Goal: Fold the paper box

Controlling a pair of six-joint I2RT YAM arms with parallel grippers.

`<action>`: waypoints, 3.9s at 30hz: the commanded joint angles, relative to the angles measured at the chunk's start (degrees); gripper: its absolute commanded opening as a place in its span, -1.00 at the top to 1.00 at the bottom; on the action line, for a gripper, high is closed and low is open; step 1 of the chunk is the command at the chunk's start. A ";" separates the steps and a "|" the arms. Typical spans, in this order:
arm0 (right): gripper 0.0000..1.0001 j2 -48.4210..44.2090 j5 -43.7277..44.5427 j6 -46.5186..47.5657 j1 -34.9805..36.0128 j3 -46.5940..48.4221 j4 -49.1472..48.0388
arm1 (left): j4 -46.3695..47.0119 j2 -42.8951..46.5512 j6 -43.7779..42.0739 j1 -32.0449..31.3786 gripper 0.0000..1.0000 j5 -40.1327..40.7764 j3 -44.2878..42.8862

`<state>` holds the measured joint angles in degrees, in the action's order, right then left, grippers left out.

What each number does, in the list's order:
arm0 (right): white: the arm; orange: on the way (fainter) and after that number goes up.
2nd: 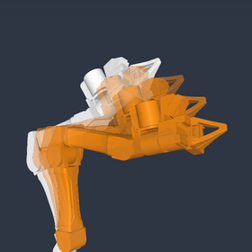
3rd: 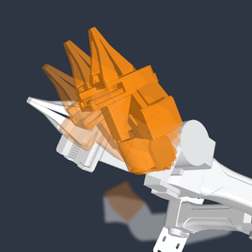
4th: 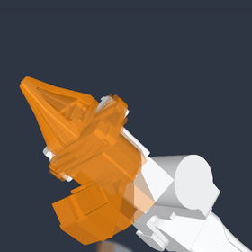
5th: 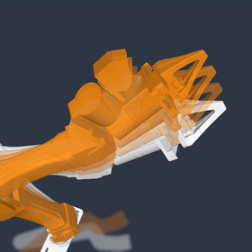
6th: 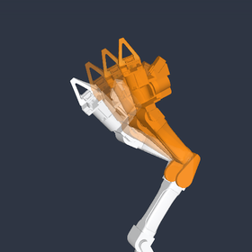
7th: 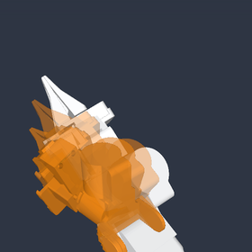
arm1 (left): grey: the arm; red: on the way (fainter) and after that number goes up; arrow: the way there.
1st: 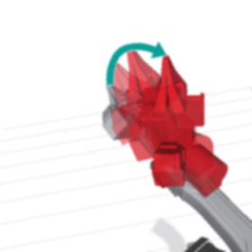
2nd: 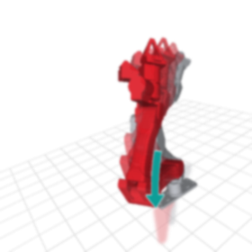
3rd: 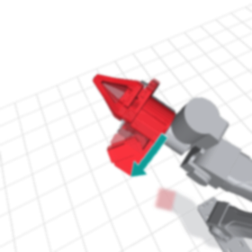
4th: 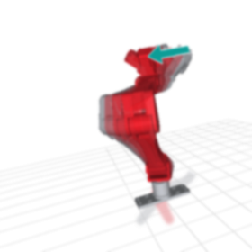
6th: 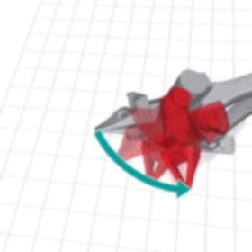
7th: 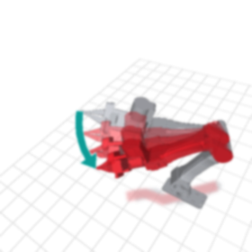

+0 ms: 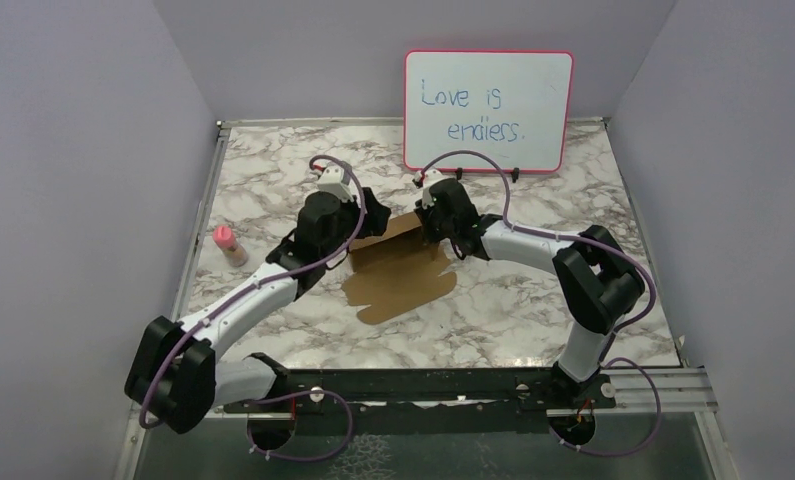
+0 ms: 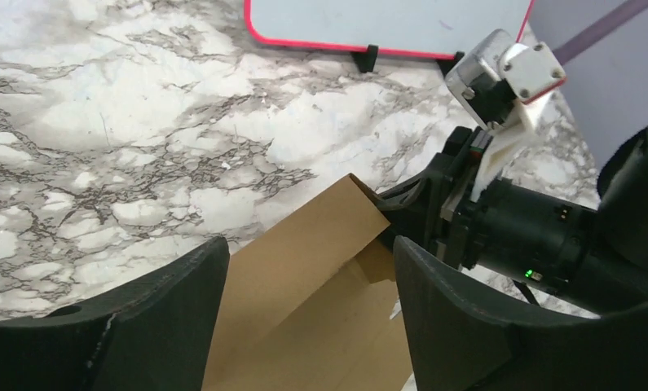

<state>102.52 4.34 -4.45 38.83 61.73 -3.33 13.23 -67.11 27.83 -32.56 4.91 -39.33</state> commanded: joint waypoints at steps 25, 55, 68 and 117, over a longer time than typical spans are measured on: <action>0.70 -4.66 -4.04 2.20 0.29 -5.56 -4.83 | -25.20 -32.84 -13.73 9.88 -0.48 -36.57 -29.02; 0.30 -14.80 -9.53 2.93 0.09 -13.16 -6.32 | -23.25 -34.42 -11.07 9.70 -0.04 -36.50 -26.41; -0.05 -24.86 -19.16 1.78 -11.21 -17.57 -11.77 | -23.34 -34.51 -10.93 9.66 -0.05 -37.25 -26.50; -0.06 -6.88 -51.27 12.28 -15.54 -17.87 -17.88 | -23.04 -35.18 -8.66 9.70 -0.05 -39.16 -26.50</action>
<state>97.47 -44.93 9.06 22.13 45.23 -16.34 -10.28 -101.91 18.72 -22.63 -33.21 -66.85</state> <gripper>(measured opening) 0.527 0.527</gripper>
